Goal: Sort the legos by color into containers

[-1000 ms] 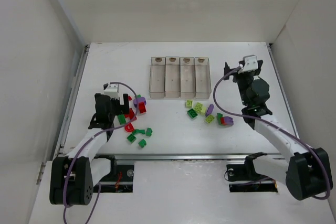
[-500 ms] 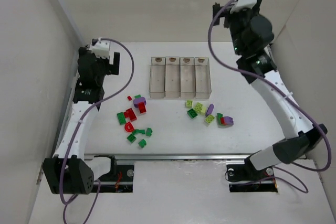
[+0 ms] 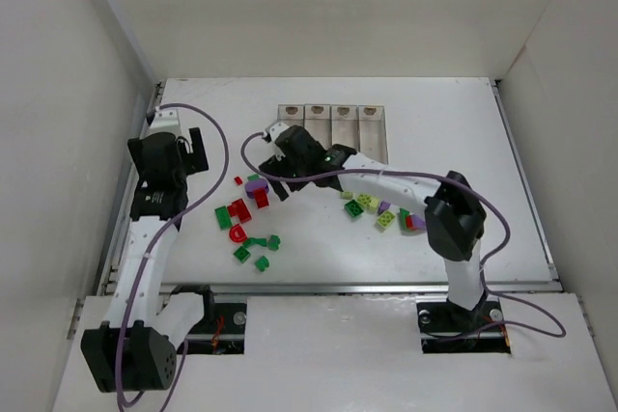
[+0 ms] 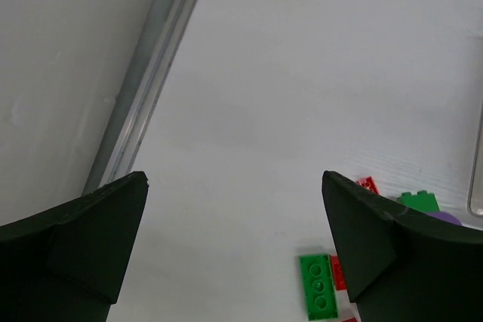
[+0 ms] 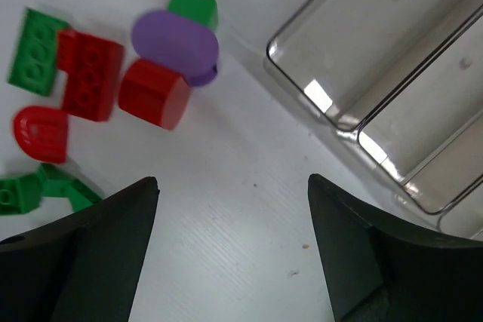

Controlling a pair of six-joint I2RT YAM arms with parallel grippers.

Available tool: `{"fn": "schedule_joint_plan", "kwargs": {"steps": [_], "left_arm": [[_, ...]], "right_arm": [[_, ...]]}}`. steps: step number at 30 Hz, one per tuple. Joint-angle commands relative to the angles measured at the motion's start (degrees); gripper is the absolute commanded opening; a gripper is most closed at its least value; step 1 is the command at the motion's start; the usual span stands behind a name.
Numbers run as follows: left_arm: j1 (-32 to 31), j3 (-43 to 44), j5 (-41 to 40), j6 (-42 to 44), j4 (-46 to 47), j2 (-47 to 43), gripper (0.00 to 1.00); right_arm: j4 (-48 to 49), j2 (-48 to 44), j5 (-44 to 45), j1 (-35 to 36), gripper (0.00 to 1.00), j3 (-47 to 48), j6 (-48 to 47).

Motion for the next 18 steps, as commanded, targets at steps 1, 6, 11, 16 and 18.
{"fn": "schedule_joint_plan", "kwargs": {"steps": [1, 6, 11, 16, 18], "left_arm": [[0.2, 0.0, -8.0, -5.4, 2.1, -4.1, 1.00], [0.2, -1.8, -8.8, -6.0, 0.9, -5.3, 1.00], [0.2, -3.0, -8.8, -8.0, 0.3, -6.4, 1.00], [0.2, -3.5, -7.2, -9.1, -0.3, -6.4, 0.99], [0.2, -4.0, -7.2, -9.1, -0.3, -6.4, 0.99]], "right_arm": [[1.4, -0.9, 0.4, -0.5, 0.85, 2.4, 4.7], [1.4, 4.1, -2.9, 1.5, 0.85, 4.3, 4.1], [1.9, 6.1, -4.7, 3.3, 0.85, 4.8, 2.7], [1.3, 8.9, -6.8, 4.6, 0.85, 7.8, 2.0], [0.8, 10.5, -7.4, 4.6, 0.85, 10.1, 3.5]]}}
